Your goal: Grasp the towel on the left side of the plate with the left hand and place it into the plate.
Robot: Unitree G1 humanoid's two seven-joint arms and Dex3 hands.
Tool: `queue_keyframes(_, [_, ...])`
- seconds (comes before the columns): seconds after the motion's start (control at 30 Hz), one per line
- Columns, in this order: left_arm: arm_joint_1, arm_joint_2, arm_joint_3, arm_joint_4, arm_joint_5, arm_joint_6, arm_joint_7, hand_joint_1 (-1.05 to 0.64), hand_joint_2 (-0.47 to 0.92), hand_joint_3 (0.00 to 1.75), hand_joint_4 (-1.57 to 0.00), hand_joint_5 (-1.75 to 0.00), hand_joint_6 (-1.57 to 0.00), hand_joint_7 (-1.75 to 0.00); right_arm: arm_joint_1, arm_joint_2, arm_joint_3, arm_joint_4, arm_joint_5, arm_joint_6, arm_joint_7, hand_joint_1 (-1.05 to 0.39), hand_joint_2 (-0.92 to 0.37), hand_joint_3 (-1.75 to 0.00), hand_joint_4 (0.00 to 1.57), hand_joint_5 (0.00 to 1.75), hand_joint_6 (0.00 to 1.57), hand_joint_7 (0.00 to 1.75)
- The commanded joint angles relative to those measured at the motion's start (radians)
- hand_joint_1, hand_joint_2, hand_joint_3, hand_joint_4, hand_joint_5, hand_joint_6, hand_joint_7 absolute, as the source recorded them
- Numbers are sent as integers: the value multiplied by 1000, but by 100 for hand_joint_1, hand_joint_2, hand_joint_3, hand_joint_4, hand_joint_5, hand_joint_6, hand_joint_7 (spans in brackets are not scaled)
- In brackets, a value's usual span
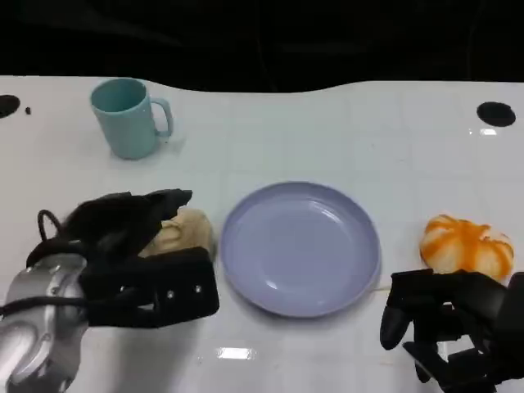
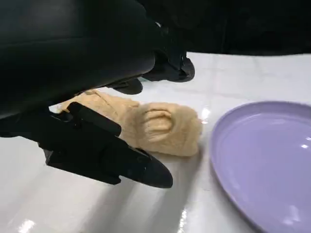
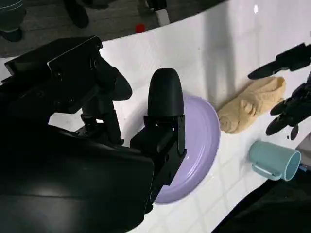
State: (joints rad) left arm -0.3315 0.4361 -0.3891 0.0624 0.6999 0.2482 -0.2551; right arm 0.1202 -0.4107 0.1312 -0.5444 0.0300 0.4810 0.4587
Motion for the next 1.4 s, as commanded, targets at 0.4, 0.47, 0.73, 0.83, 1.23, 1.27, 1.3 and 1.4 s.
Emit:
queue_keyframes(0.4, [-253,-91,-102,634,63,-122,146,-50,92,0,-37,-15,-34,-1,7,-5,1,-18,0,10,-8,6,-60,-106,70,167,68,142])
queue_keyframes(0.47, [-277,-101,-110,702,60,-150,171,-47,92,0,-41,-15,-36,-1,7,-6,2,-22,-2,15,-9,5,-60,-105,70,167,68,143])
queue_keyframes(0.73, [-295,-129,-81,878,5,-302,366,-24,92,19,-71,-127,-97,-9,8,-7,-1,-25,-3,11,-10,6,-60,-105,69,167,68,142])
queue_keyframes(0.83, [-296,-125,-84,890,5,-331,423,-20,92,18,-83,-150,-115,-13,7,-8,-2,-26,-2,15,-10,5,-60,-105,69,166,69,141])
queue_keyframes(1.23, [-263,-102,-32,813,-41,-436,554,-23,66,69,-85,-175,-82,-112,8,-8,-7,-17,6,8,-6,6,-60,-105,70,166,69,142])
queue_keyframes(1.27, [-255,-105,-18,789,-55,-443,557,-22,67,67,-87,-175,-79,-124,9,-8,-7,-15,5,4,-6,5,-60,-105,70,167,69,142])
queue_keyframes(1.3, [-246,-111,-1,763,-73,-457,564,-21,66,73,-88,-175,-74,-141,9,-9,-8,-13,5,0,-5,5,-60,-105,70,167,69,141])
queue_keyframes(1.4, [-224,-123,24,688,-100,-479,564,-19,56,97,-89,-175,-67,-167,8,-9,-8,-9,7,-4,-3,5,-60,-106,70,167,69,141])
